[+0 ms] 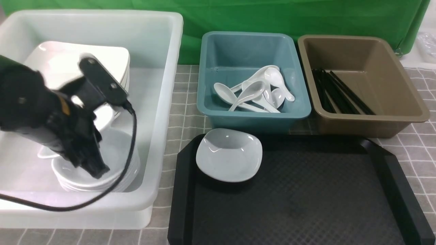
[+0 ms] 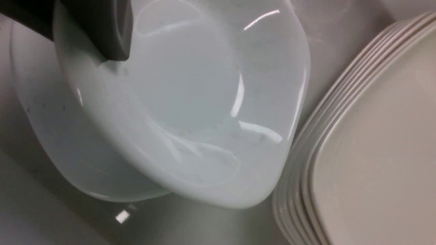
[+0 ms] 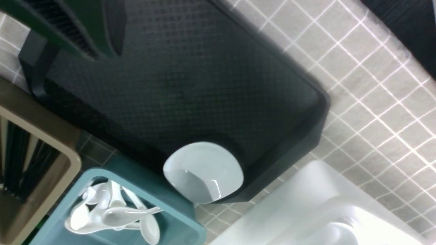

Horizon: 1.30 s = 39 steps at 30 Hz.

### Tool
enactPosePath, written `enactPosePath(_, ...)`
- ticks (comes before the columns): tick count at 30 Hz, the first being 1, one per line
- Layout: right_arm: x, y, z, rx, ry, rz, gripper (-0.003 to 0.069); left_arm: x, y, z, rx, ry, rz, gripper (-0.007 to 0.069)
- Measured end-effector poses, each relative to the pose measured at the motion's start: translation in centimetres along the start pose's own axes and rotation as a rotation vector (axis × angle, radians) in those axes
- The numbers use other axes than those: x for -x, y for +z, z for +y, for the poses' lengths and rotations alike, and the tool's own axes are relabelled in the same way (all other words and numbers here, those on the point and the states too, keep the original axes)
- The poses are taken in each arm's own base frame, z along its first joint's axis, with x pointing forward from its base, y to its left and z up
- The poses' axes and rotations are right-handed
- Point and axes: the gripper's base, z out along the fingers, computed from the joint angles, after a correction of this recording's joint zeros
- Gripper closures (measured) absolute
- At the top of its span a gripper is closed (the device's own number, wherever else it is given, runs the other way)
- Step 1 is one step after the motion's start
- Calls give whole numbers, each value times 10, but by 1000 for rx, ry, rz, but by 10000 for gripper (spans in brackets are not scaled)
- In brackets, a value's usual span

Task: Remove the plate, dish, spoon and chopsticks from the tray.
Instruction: Use the left arm to put the small plate into the large storage box on the left, then use the left arm to grab a small plate from the dinner plate

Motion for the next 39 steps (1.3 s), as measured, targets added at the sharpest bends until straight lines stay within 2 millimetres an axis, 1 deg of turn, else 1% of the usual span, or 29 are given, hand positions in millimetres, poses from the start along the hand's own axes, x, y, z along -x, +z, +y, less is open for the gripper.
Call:
enactPosePath(2,0,0,0,3,1,0,606,1,9,-1,-17,65,16,601)
enactPosePath(7,0,0,0,3,1,-1,606,2,10,-3,-39,135,4,601)
enactPosePath(12,0,0,0,4,1,-2,606,4,9,-6,-68,155,-15,594)
enactPosePath(16,0,0,0,4,1,-2,606,3,9,-9,-107,130,-9,511)
enactPosePath(17,0,0,0,4,1,-2,606,3,9,-11,-126,113,-8,463)
enactPosePath(19,0,0,0,4,-1,-2,606,3,7,-14,-153,88,-11,403)
enactPosePath(20,0,0,0,4,-1,-2,606,3,5,-15,-167,70,-20,359)
enactPosePath(21,0,0,0,4,-3,-2,606,4,1,-16,-180,48,-38,301)
enactPosePath(23,0,0,0,4,-4,-2,606,4,-7,-17,-184,28,-64,246)
enactPosePath(24,0,0,0,4,-11,-2,606,4,-12,-17,-180,17,-78,226)
enactPosePath(25,0,0,0,4,-17,-2,605,3,-21,-16,-168,-10,-103,208)
enactPosePath(26,0,0,0,4,-26,-2,603,2,-32,-16,-152,-48,-131,205)
enactPosePath(27,0,0,0,4,-26,-2,603,3,-45,-15,-133,-81,-171,218)
enactPosePath(28,0,0,0,4,-28,-2,602,4,-54,-16,-120,-91,-199,234)
enactPosePath(30,0,0,0,4,-30,-2,600,12,-74,-19,-104,-74,-267,316)
enactPosePath(31,0,0,0,4,-30,-2,599,17,-84,-25,-108,-46,-300,365)
enactPosePath(32,0,0,0,4,-30,-2,597,22,-91,-28,-113,-26,-321,432)
enactPosePath(33,0,0,0,3,-30,-2,596,27,-97,-32,-121,-4,-339,459)
enactPosePath(34,0,0,-1,-7,-36,-3,594,42,-107,-46,-157,51,-375,548)
enactPosePath(35,0,0,-1,-15,-40,-3,592,52,-110,-57,-183,80,-387,580)
enactPosePath(36,0,0,-2,-20,-42,-1,590,60,-109,-66,-204,113,-390,592)
enactPosePath(37,0,0,-2,-27,-44,3,589,68,-107,-73,-216,124,-383,602)
enactPosePath(38,-1,0,-3,-35,-47,9,588,80,-105,-87,-230,169,-379,604)
enactPosePath(39,-2,0,-4,-39,-48,20,588,89,-96,-97,-243,190,-357,603)
